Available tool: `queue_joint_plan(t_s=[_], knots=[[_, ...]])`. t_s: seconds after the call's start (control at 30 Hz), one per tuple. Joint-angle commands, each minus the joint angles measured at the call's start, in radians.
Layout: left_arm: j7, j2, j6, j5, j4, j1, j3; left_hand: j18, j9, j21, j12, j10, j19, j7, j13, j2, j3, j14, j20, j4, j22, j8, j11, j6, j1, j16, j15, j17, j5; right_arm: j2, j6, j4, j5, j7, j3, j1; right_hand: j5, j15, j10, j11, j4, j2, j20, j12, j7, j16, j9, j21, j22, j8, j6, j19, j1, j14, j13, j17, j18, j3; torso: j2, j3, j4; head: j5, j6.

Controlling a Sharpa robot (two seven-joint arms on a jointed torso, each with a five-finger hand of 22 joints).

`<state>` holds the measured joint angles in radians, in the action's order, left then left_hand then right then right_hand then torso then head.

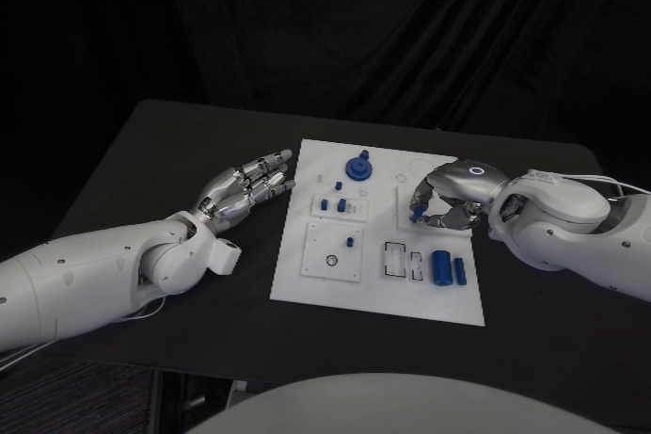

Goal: Assemble the parts on the task board

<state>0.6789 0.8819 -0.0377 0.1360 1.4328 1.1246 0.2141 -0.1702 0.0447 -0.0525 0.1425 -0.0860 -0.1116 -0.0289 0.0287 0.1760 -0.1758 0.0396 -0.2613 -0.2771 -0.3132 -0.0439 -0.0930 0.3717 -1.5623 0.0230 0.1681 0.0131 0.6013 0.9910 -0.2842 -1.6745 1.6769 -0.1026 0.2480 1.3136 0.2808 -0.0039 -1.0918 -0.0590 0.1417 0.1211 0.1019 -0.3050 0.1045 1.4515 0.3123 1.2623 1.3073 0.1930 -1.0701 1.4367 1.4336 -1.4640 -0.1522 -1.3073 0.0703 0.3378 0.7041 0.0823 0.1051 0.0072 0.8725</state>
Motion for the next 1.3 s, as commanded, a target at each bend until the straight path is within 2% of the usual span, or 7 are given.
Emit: queue_joint_plan(t_s=[0.03,0.27,0.6,0.8,1.03,1.3], knots=[[0.069,-0.001,-0.011,-0.002,0.001,-0.002,-0.001,0.003,-0.001,-0.003,-0.001,0.004,-0.003,-0.006,0.0,0.003,0.006,0.003,-0.008,0.002,0.0,0.0,-0.007,-0.002,-0.01,0.005,0.009,0.001,0.005,0.01,-0.022,-0.024,-0.042,-0.027,-0.001,0.017,0.002,-0.009,-0.012,0.0,-0.008,-0.008,-0.006,0.006,-0.023,-0.003,0.095,0.001,0.176,0.034,-0.027,0.0,0.006,-0.044,0.002,-0.072,-0.003,0.0,0.001,0.0002,-0.0011,0.001,0.0],[0.067,-0.003,-0.011,-0.002,-0.001,-0.002,-0.001,0.003,-0.001,-0.003,-0.001,0.004,-0.003,-0.006,0.0,0.003,0.007,0.003,-0.008,0.002,0.0,0.0,-0.007,-0.002,-0.011,0.005,0.009,0.001,0.005,0.021,-0.019,-0.083,-0.067,-0.034,-0.001,0.042,0.002,-0.011,-0.03,0.004,-0.014,-0.008,-0.008,0.006,-0.023,-0.002,0.113,0.002,0.176,0.042,-0.031,0.001,0.005,-0.045,0.002,-0.074,-0.004,0.001,0.001,0.0003,-0.0001,0.0,0.0],[0.064,-0.006,-0.012,-0.002,-0.003,-0.003,-0.001,0.004,-0.001,-0.003,-0.002,0.004,-0.004,-0.007,0.0,0.006,0.01,0.002,-0.009,0.003,0.0,0.0,-0.008,-0.003,-0.013,0.005,0.01,0.0,0.006,-0.018,-0.007,-0.132,-0.073,-0.014,-0.001,0.045,0.003,-0.02,-0.061,0.015,-0.022,-0.007,-0.016,0.01,-0.023,0.002,0.141,0.008,0.178,0.052,-0.036,0.005,0.004,-0.048,0.002,-0.08,-0.005,0.011,0.001,0.0017,0.0004,0.005,0.0],[0.063,-0.009,-0.014,-0.002,-0.006,-0.004,-0.001,0.004,-0.002,-0.003,-0.003,0.005,-0.003,-0.007,0.0,0.01,0.013,0.002,-0.01,0.004,0.002,0.001,-0.008,-0.006,-0.015,0.005,0.011,0.0,0.006,-0.063,-0.019,-0.135,-0.073,0.008,-0.001,0.034,0.004,-0.022,-0.067,0.017,-0.025,-0.006,-0.018,0.012,-0.021,0.003,0.147,0.01,0.178,0.054,-0.036,0.006,0.005,-0.049,0.003,-0.082,-0.005,0.014,0.001,0.0018,0.0033,0.002,0.0],[0.061,-0.011,-0.015,-0.002,-0.006,-0.005,-0.001,0.004,-0.002,-0.003,-0.003,0.006,-0.003,-0.008,0.0,0.011,0.014,0.001,-0.01,0.004,0.002,0.001,-0.009,-0.006,-0.016,0.005,0.011,0.0,0.006,-0.132,-0.028,-0.116,-0.073,0.037,-0.001,0.008,0.004,-0.024,-0.068,0.017,-0.03,-0.004,-0.02,0.018,-0.017,0.005,0.154,0.012,0.179,0.053,-0.033,0.007,0.007,-0.051,0.005,-0.084,-0.006,0.019,-0.001,0.001,0.0043,-0.002,0.0],[0.058,-0.008,-0.014,-0.002,-0.006,-0.005,-0.001,0.004,-0.002,-0.003,-0.003,0.005,-0.004,-0.008,0.0,0.012,0.015,0.002,-0.01,0.004,0.002,0.001,-0.009,-0.006,-0.017,0.005,0.011,0.0,0.006,-0.202,-0.014,-0.08,-0.046,0.054,-0.001,-0.019,0.002,-0.017,-0.051,0.008,-0.039,-0.007,-0.018,0.039,-0.006,-0.002,0.165,0.003,0.176,0.045,-0.015,0.003,0.004,-0.047,0.011,-0.076,-0.005,0.026,-0.001,0.0017,0.0023,0.001,0.0]])
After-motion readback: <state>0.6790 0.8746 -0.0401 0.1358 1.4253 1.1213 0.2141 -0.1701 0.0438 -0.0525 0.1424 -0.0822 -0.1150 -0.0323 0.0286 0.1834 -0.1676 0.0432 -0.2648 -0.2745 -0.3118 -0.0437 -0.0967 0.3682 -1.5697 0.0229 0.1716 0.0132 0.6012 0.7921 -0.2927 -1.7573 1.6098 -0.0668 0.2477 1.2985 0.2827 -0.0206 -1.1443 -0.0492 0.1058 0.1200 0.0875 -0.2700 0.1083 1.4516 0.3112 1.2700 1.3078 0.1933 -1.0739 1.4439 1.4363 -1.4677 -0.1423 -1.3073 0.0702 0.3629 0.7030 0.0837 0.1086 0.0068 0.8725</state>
